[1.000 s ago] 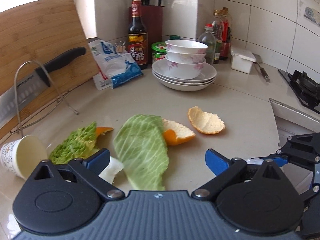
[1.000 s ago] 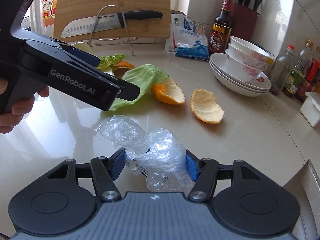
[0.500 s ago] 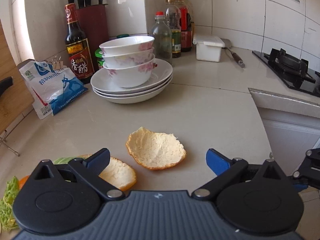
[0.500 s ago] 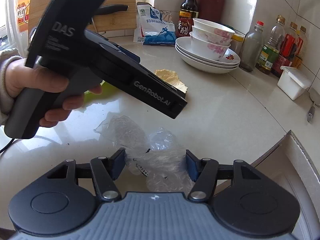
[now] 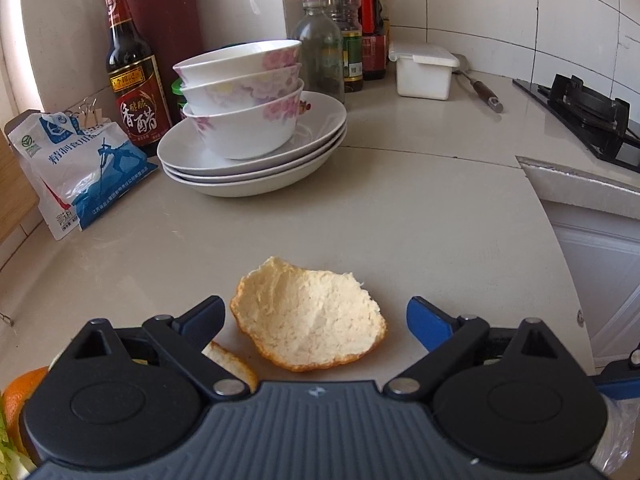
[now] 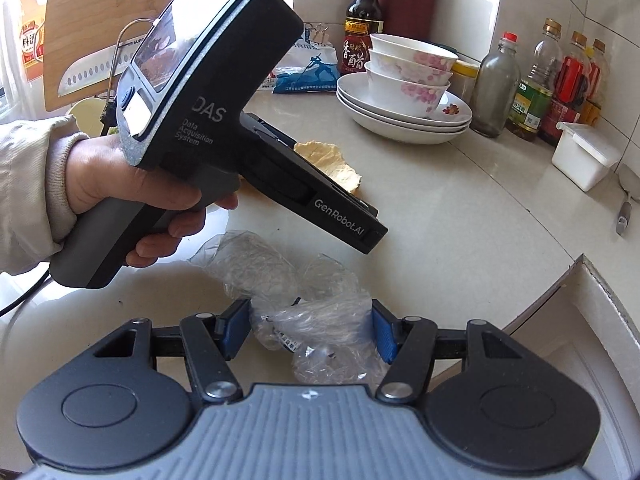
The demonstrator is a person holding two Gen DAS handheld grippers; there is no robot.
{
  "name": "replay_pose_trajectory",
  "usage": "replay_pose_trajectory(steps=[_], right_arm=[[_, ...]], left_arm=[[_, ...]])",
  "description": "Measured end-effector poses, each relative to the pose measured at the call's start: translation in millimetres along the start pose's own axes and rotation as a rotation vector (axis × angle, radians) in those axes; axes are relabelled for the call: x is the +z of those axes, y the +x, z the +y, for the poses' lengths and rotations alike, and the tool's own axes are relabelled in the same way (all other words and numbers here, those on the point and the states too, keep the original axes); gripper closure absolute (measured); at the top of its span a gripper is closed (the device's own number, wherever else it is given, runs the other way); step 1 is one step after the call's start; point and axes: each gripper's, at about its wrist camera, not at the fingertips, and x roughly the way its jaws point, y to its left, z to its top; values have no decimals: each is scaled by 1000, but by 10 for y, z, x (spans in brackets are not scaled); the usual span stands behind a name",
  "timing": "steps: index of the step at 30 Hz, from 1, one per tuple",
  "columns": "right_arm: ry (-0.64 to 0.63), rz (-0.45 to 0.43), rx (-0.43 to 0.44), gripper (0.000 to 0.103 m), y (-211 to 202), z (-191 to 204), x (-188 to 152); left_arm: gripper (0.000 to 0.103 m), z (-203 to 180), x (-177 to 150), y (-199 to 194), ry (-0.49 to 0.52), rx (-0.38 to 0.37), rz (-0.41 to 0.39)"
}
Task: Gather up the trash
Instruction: 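Grasp the pale orange peel with the left tool while the right tool holds the bag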
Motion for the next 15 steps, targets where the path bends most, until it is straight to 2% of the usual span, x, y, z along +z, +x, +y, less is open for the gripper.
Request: replay_pose_trajectory(steps=[2,5,9,11,15], right_arm=[[2,-1,1,37,-5,-4,-4],[6,-2,0,37,-3,-19,2],[6,-7,-4,37,-12,-31,11],[8,-9,-6,37,-18,-37,18],[12,-16,-8,37,-40,-35,24]], left_arm=[[20,12,15,-6,-5,2,-3],[30,50,28,-10,-27,-4,6],[34,92,31,-35,-47,-25,9],[42,106,44,-58,-53,-35,6],[47,152,72,-79,-68,-57,15]])
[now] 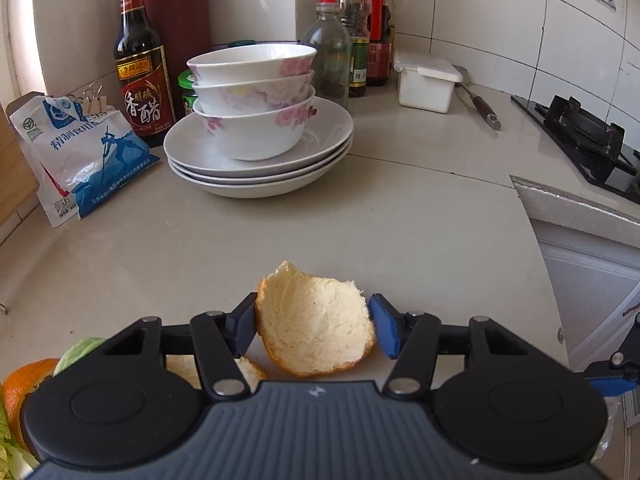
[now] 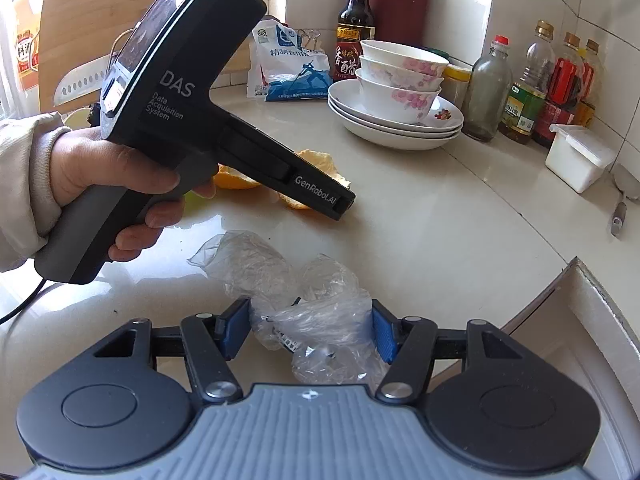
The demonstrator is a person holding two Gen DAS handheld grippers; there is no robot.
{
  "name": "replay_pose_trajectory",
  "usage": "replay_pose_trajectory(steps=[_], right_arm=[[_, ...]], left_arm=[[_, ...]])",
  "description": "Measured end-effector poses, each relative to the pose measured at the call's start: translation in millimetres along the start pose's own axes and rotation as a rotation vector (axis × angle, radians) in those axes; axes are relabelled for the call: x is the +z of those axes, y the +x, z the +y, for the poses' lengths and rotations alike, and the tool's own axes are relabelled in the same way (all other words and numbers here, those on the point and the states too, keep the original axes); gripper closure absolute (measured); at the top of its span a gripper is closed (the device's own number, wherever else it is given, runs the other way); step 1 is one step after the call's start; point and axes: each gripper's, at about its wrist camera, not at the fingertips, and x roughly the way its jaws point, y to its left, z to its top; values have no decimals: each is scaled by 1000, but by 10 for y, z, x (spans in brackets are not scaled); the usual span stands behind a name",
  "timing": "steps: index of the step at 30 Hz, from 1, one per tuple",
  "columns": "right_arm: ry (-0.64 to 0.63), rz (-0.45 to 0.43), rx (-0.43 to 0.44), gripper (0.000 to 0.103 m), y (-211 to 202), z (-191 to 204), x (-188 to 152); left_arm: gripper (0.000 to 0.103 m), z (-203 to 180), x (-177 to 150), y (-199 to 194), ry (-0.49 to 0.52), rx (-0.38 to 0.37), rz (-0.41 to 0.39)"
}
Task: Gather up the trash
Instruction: 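Grasp the pale orange peel with the left tool while the right tool holds the bag, then carry the orange peel in the left tool while the right tool drops the bag into the bin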
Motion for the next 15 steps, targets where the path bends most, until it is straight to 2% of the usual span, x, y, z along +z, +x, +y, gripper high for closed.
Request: replay_pose_trajectory(steps=[8,15], right_arm=[[6,-7,-18,37,-24,3,37],[12,-15,-33,37,-114,6,64]], left_arm=[[53,106,17,-67,-16,-27,26],[54,92,35,-241,18,-67,31]])
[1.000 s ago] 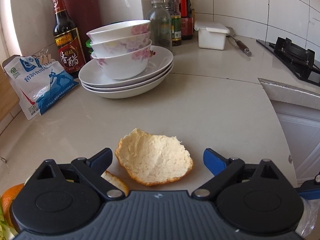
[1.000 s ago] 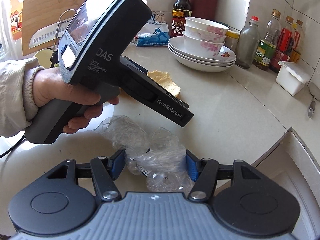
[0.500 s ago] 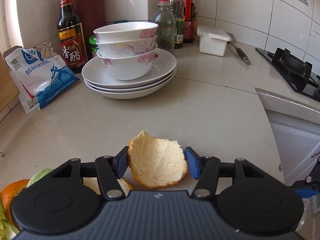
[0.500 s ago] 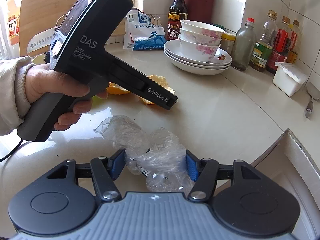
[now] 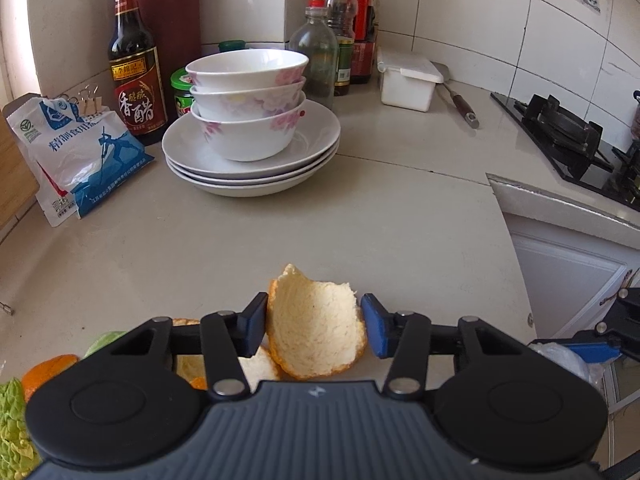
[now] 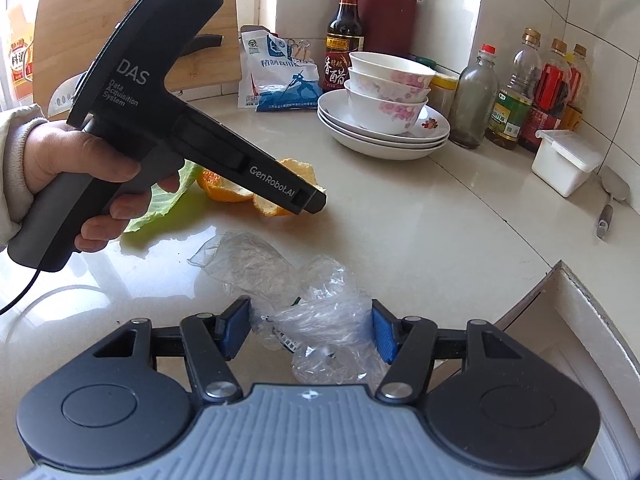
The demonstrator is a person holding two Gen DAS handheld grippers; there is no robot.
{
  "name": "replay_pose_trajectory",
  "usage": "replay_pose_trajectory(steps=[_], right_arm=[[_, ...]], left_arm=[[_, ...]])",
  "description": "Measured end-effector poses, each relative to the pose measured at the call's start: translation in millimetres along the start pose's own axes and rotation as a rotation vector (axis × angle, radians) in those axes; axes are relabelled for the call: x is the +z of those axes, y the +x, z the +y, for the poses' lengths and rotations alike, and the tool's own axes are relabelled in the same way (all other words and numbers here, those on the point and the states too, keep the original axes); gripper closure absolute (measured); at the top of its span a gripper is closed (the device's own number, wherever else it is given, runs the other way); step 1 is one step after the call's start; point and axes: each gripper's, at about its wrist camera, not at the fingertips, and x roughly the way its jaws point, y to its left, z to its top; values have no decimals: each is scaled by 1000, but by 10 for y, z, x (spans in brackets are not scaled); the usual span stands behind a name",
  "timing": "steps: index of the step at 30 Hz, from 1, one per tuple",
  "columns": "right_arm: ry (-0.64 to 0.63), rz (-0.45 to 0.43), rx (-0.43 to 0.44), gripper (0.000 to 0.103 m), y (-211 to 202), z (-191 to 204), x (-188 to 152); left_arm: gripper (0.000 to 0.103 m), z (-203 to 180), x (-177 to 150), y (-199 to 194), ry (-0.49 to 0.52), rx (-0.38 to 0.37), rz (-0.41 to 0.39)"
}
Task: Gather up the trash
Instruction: 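Carry the orange peel in the left tool while the right tool drops the bag into the bin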
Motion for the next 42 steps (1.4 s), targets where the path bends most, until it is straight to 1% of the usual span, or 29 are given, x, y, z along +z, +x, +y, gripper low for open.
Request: replay_pose_trajectory(steps=[7,9,14,15,16,18,19,23,27,29,30,34,36,37,38,42], right_arm=[[7,-23,2,37,-211,-78,-99],[17,-27,3,37,-292,-127,-144],[48,-33,-30,37,-541,-279,-317],[58,-28,-47,37,-629,-336,-402],[58,-28,-47,37,-629,-336,-402],[84,-17,-78,37,-765,-429,-545],[84,-17,-78,37,-765,-429,-545],[131,5,-112,37,-893,-559,-755],[193,48,-136,37,-891,-696,-1009],[237,88,-151,37,-788,-799,-1202],[237,88,-151,37,-788,-799,-1202],[286,130,-158,36,-616,-896,-1420],[299,142,-164,28,-553,-926,-1495],[307,151,-167,21,-523,-939,-1522],[313,154,-166,18,-508,-948,-1549],[334,153,-168,10,-555,-961,-1607]], left_arm=[[55,-164,-40,-269,13,-21,9],[55,-240,-56,-354,13,-40,14],[55,-498,-111,-532,25,-69,15],[55,-556,-123,-564,31,-83,14],[55,-609,-133,-590,37,-91,13],[55,-730,-157,-639,50,-110,12],[55,-782,-166,-661,51,-119,12],[55,-999,-195,-742,73,-153,7],[55,-1205,-216,-773,103,-192,3],[55,-1287,-232,-766,113,-208,9],[55,-1322,-245,-759,118,-214,13],[55,-1444,-293,-733,133,-229,28],[55,-1500,-307,-709,138,-234,32],[55,-1531,-315,-699,142,-239,36],[55,-1557,-322,-685,145,-242,39],[55,-1669,-338,-619,170,-254,50]])
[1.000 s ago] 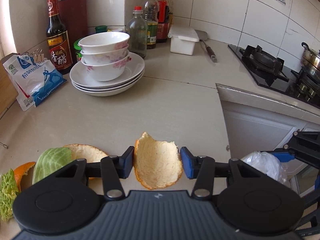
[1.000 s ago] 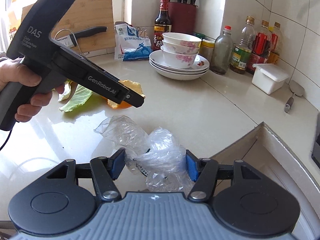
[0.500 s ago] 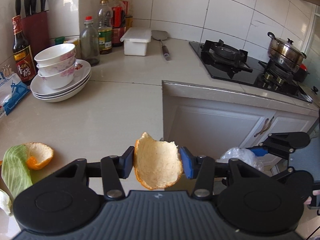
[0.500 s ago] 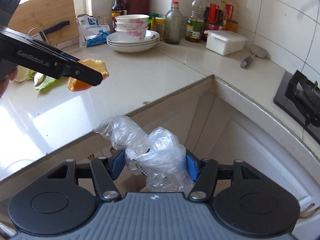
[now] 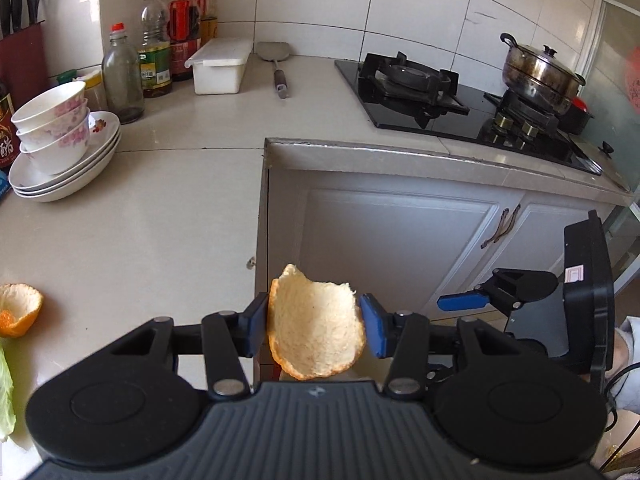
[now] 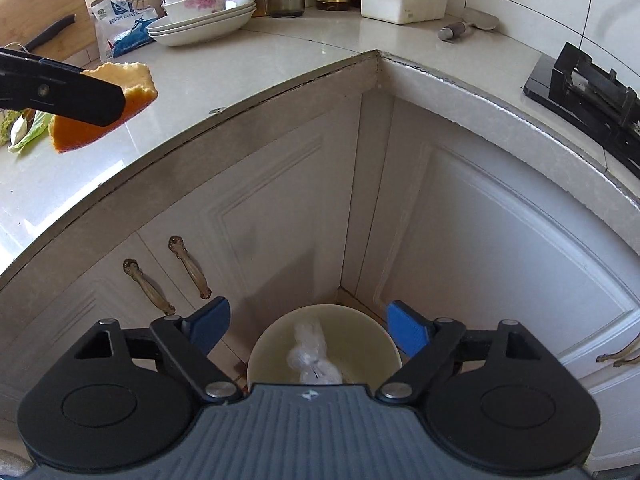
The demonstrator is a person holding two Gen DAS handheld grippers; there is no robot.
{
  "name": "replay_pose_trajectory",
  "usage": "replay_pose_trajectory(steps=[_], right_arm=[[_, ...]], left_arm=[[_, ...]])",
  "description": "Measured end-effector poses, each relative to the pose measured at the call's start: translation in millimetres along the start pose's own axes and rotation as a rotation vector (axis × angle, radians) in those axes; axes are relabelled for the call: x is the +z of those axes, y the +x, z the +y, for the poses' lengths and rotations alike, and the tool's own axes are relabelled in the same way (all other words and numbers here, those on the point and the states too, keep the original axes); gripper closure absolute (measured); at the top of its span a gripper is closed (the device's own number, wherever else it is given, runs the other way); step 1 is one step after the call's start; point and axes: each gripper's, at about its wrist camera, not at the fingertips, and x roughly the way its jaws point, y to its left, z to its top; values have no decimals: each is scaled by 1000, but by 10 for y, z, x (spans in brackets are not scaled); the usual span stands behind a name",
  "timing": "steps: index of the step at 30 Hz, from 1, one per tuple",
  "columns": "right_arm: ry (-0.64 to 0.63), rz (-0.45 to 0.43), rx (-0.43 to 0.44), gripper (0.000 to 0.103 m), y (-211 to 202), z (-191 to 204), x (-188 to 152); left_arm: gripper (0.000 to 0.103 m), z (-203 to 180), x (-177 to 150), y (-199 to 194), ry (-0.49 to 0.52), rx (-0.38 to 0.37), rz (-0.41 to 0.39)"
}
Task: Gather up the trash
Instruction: 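Carry the orange peel in the left tool while the right tool drops the bag into the bin, then open the left tool over the white bin to drop the orange peel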
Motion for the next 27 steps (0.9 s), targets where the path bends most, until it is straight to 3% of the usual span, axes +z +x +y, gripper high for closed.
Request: replay_pose_trajectory(steps=[7,24,27], right_arm=[[50,-31,-23,0,-317,-96,-68],[138,-65,-157,0,-811,-331,-271],[144,-75,-181,0,-877,-362,-308]], left_arm=[[55,-173,-21,216,35,-26,26],[52,-565,-13,853,114,-87,100],[32,-610,8,906,121,-72,91]])
